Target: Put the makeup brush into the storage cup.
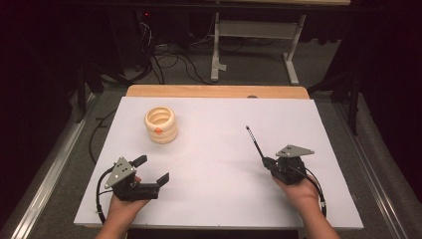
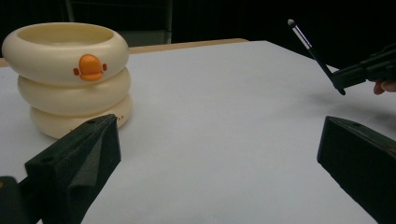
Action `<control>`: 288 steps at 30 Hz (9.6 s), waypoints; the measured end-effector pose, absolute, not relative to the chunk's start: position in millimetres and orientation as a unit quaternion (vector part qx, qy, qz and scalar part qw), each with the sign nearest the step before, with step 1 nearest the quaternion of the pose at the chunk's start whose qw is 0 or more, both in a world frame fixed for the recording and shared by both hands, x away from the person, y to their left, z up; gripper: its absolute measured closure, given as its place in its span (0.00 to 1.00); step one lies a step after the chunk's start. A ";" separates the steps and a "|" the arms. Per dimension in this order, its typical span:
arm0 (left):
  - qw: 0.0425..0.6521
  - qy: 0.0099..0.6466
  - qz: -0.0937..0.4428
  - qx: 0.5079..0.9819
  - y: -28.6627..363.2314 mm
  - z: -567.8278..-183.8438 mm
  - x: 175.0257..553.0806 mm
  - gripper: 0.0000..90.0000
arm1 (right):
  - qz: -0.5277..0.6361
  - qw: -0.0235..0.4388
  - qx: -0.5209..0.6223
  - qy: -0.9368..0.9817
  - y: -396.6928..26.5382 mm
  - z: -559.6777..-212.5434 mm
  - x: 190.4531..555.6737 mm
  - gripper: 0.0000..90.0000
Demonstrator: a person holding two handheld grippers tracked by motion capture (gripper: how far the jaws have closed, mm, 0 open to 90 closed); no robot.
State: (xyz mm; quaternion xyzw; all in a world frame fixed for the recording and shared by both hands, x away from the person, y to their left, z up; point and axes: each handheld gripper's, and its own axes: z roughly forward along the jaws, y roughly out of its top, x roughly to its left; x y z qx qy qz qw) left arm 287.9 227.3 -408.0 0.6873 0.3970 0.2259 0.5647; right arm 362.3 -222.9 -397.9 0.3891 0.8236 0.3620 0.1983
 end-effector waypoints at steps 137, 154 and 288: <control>0.585 0.345 0.159 0.717 139.9 -412.6 321.8 0.00 | 0.480 0.248 0.307 0.784 -174.5 -417.9 332.3 0.96; 0.588 0.344 0.155 0.715 139.2 -411.8 321.0 0.00 | 0.490 0.240 0.292 0.786 -153.5 -416.3 329.3 0.96; 0.658 0.349 0.078 0.663 154.8 -409.2 319.7 0.84 | 0.494 0.200 0.208 0.820 -102.2 -428.2 304.8 0.96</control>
